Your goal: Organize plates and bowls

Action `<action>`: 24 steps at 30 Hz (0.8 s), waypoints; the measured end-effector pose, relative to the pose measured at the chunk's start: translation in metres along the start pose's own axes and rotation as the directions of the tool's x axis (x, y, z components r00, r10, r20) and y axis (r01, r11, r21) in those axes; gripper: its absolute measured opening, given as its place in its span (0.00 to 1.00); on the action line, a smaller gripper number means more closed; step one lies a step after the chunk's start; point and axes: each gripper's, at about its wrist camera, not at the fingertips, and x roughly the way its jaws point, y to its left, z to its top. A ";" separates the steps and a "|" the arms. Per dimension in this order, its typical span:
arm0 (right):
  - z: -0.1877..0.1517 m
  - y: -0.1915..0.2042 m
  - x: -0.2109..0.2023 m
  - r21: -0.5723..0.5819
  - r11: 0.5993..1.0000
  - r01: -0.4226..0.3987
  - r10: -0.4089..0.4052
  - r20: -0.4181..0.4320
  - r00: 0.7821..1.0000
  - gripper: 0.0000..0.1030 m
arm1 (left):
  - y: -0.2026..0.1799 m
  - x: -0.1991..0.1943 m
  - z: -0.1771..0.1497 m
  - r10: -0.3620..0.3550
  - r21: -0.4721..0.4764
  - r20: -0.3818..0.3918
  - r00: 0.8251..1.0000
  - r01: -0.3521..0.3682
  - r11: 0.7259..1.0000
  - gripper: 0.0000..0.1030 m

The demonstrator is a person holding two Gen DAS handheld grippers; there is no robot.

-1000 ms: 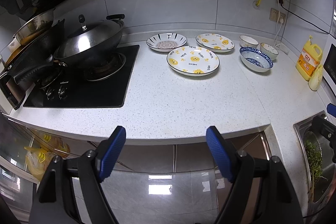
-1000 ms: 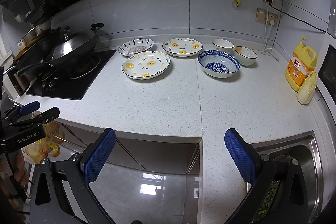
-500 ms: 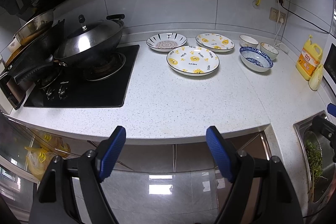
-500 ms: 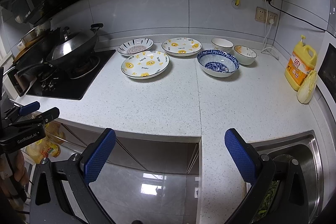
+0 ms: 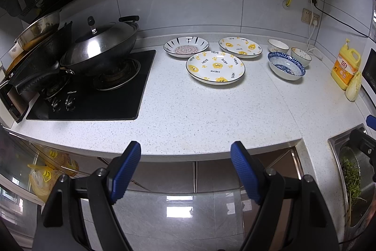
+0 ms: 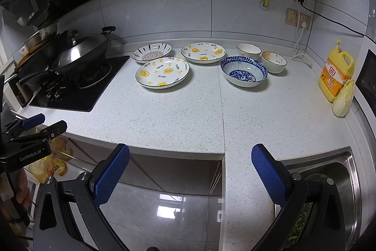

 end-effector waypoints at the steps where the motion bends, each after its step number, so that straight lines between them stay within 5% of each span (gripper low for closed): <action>1: 0.000 0.000 0.000 -0.001 1.000 0.000 0.000 0.000 1.000 0.99 | 0.000 0.000 0.000 0.000 0.000 0.000 1.000 0.000 1.000 0.76; 24: 0.027 0.001 0.025 -0.078 0.991 -0.106 0.108 0.024 0.994 0.99 | -0.008 0.020 0.024 0.051 -0.050 -0.025 0.998 -0.052 0.997 0.76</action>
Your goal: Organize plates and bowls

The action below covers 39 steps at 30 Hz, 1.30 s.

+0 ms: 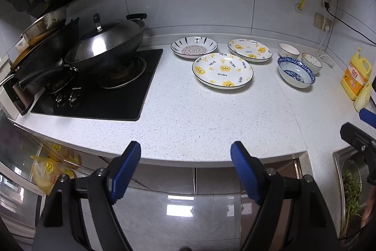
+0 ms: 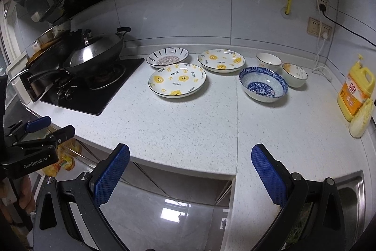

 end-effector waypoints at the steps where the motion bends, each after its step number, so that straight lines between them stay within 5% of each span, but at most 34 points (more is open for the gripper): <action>1: 0.003 0.001 0.002 -0.003 1.000 -0.004 0.004 0.001 1.000 0.99 | -0.001 0.004 0.003 -0.004 0.001 -0.003 1.000 0.004 1.000 0.76; 10: 0.046 0.011 0.051 -0.010 1.000 0.019 -0.019 0.014 1.000 0.99 | 0.011 0.077 0.063 -0.089 0.035 0.011 0.996 0.089 0.995 0.76; 21: 0.117 0.016 0.183 0.057 0.993 0.105 -0.101 -0.071 0.992 0.99 | 0.029 0.215 0.165 -0.128 0.123 -0.052 0.990 0.133 0.983 0.76; 29: 0.131 0.001 0.289 0.083 0.991 0.105 -0.086 -0.209 0.974 0.99 | 0.018 0.302 0.186 -0.105 0.115 -0.164 0.981 0.124 0.986 0.76; 39: 0.130 -0.027 0.359 0.088 0.994 0.064 -0.032 -0.324 0.946 0.99 | -0.009 0.363 0.188 -0.085 0.094 -0.293 0.952 0.117 0.989 0.76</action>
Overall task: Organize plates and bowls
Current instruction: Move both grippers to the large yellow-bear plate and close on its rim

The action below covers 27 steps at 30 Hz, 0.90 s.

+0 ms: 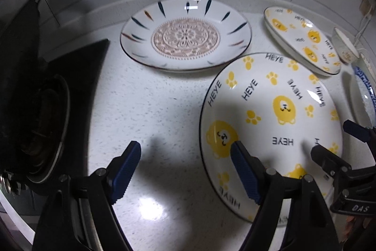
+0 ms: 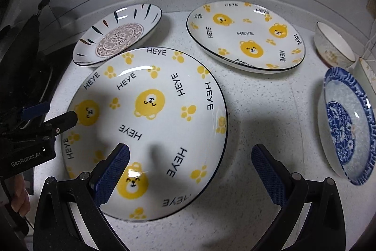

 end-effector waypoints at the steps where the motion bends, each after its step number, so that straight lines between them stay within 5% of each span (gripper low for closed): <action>1: 0.000 -0.001 0.003 -0.003 1.000 -0.006 0.006 -0.009 1.000 0.99 | -0.001 0.004 0.001 -0.002 -0.005 -0.009 1.000 0.002 1.000 0.76; 27: 0.011 0.005 0.038 -0.084 0.990 -0.110 0.105 -0.067 0.992 0.99 | -0.002 0.021 0.003 -0.081 -0.089 0.010 0.997 0.082 0.993 0.77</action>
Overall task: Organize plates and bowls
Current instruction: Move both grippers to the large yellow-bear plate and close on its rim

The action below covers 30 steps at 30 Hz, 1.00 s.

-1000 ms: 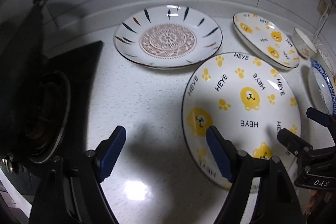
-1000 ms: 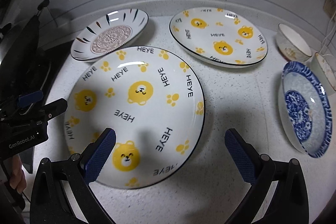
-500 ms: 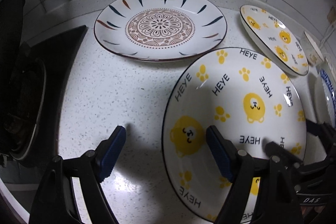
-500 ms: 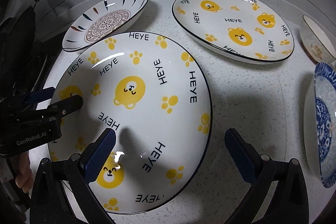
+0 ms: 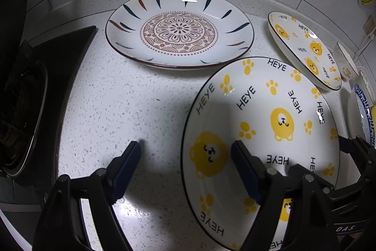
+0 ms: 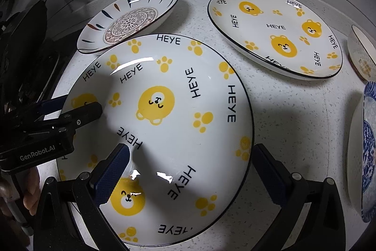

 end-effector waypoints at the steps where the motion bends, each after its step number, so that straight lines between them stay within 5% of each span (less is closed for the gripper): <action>1: 0.000 0.000 0.000 -0.003 1.000 0.001 -0.001 0.000 1.000 0.99 | 0.000 0.000 0.000 -0.001 0.000 0.001 1.000 0.001 1.000 0.77; 24: -0.004 0.000 -0.003 -0.043 0.997 -0.058 0.056 -0.043 0.997 0.99 | 0.002 0.000 -0.001 -0.038 0.054 -0.005 0.999 0.038 0.998 0.77; 26: -0.004 -0.003 -0.005 -0.037 0.997 -0.065 0.064 -0.041 0.997 0.89 | 0.001 0.000 0.000 -0.042 0.064 -0.011 0.999 0.043 0.997 0.77; 28: -0.004 -0.004 -0.009 -0.036 0.997 -0.063 0.062 -0.028 0.998 0.63 | 0.001 0.000 0.001 -0.049 0.066 -0.021 0.999 0.050 0.997 0.75; 30: -0.003 -0.010 -0.013 -0.018 0.998 -0.054 0.053 -0.028 0.998 0.51 | 0.001 0.000 0.003 -0.052 0.069 -0.033 0.998 0.054 0.996 0.75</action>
